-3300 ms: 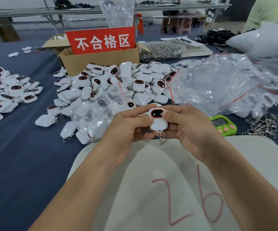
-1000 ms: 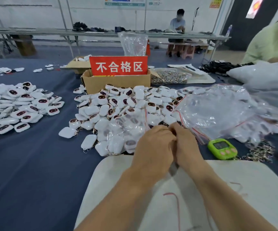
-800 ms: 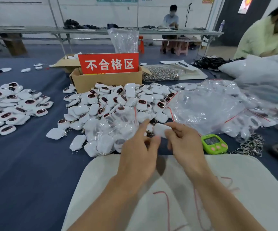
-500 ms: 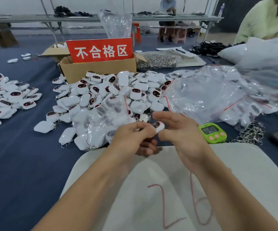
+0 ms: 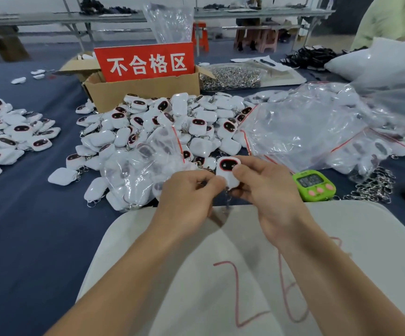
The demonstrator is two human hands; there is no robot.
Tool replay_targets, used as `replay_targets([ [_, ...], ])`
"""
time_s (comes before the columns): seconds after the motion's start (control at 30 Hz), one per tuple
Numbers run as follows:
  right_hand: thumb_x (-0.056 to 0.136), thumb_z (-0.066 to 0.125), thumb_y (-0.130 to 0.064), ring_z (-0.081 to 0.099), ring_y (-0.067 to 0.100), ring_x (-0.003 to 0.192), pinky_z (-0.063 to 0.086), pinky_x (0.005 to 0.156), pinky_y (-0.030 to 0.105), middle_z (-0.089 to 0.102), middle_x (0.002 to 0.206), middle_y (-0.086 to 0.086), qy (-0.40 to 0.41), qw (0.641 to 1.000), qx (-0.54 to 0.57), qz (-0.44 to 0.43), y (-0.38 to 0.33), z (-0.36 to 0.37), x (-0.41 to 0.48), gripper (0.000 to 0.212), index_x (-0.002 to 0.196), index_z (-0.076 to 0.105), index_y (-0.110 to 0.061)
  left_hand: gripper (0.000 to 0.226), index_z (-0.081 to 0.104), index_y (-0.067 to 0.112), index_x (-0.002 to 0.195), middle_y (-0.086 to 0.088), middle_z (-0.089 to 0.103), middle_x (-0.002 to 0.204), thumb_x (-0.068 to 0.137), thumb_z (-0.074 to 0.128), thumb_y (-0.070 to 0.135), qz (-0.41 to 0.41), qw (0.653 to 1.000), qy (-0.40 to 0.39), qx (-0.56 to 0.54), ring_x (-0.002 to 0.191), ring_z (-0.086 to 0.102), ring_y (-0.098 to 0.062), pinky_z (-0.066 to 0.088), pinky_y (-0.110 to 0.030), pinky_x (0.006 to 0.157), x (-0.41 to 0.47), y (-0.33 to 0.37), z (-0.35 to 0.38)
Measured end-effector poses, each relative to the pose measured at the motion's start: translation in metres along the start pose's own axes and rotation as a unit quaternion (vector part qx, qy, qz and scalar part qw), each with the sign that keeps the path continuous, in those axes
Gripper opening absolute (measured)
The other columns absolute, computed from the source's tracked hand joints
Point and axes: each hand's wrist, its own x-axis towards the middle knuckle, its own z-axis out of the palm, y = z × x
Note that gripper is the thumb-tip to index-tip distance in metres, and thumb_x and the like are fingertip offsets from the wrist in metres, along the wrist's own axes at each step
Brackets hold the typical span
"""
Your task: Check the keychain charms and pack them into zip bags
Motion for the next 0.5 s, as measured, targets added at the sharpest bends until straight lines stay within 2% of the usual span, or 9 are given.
replay_targets([
  [0.07, 0.101, 0.058, -0.003, 0.067, 0.02, 0.073, 0.054, 0.061, 0.023, 0.079, 0.089, 0.01, -0.003, 1.0, 0.015, 0.006, -0.0034, -0.0003, 0.0002, 0.021, 0.106, 0.076, -0.011, 0.037, 0.071, 0.01, 0.069, -0.006, 0.056, 0.047, 0.086, 0.062, 0.041, -0.017, 0.999, 0.016, -0.043, 0.041, 0.043, -0.012, 0.037, -0.024, 0.049, 0.0002, -0.0009, -0.0037],
  [0.13, 0.102, 0.056, -0.004, 0.068, 0.02, 0.072, 0.053, 0.058, 0.022, 0.079, 0.09, 0.013, -0.035, 0.999, 0.024, 0.013, -0.0053, -0.0008, -0.0003, 0.024, 0.103, 0.078, -0.013, 0.035, 0.075, 0.011, 0.075, -0.006, 0.058, 0.05, 0.081, 0.06, 0.042, -0.032, 0.995, 0.047, -0.078, 0.042, 0.043, -0.015, 0.036, -0.024, 0.049, 0.003, -0.0013, -0.0076],
  [0.23, 0.101, 0.055, -0.004, 0.07, 0.017, 0.075, 0.055, 0.06, 0.021, 0.079, 0.089, 0.007, -0.069, 0.998, -0.006, 0.002, -0.0044, 0.0001, -0.0017, 0.031, 0.095, 0.081, -0.02, 0.024, 0.08, 0.024, 0.083, -0.003, 0.061, 0.055, 0.086, 0.061, 0.038, -0.019, 0.993, 0.047, -0.106, 0.043, 0.048, -0.015, 0.036, -0.016, 0.044, 0.004, 0.0002, -0.0108],
  [0.33, 0.101, 0.055, -0.004, 0.073, 0.02, 0.079, 0.057, 0.064, 0.022, 0.08, 0.092, 0.006, -0.075, 0.997, -0.029, 0.002, -0.0034, -0.0001, -0.0021, 0.032, 0.096, 0.081, -0.022, 0.025, 0.078, 0.017, 0.074, 0.0, 0.062, 0.057, 0.089, 0.064, 0.032, -0.011, 0.994, 0.048, -0.1, 0.045, 0.051, -0.013, 0.038, -0.015, 0.045, 0.0045, -0.0005, -0.0102],
  [0.4, 0.101, 0.056, -0.005, 0.076, 0.02, 0.082, 0.059, 0.066, 0.023, 0.08, 0.092, 0.005, -0.077, 0.996, -0.035, 0.001, -0.0045, -0.0018, -0.0022, 0.033, 0.093, 0.082, -0.024, 0.027, 0.077, 0.019, 0.069, 0.001, 0.063, 0.058, 0.09, 0.066, 0.032, -0.012, 0.994, 0.057, -0.093, 0.049, 0.054, -0.012, 0.04, -0.017, 0.048, 0.0064, -0.0022, -0.0089],
  [0.5, 0.1, 0.057, -0.005, 0.076, 0.022, 0.084, 0.063, 0.071, 0.028, 0.08, 0.091, 0.006, -0.067, 0.997, -0.042, -0.009, -0.0045, -0.0052, -0.002, 0.034, 0.088, 0.082, -0.025, 0.022, 0.082, 0.027, 0.076, -0.001, 0.065, 0.06, 0.092, 0.068, 0.031, -0.01, 0.993, 0.058, -0.098, 0.054, 0.058, -0.011, 0.044, -0.018, 0.05, 0.0076, -0.0027, -0.0066],
])
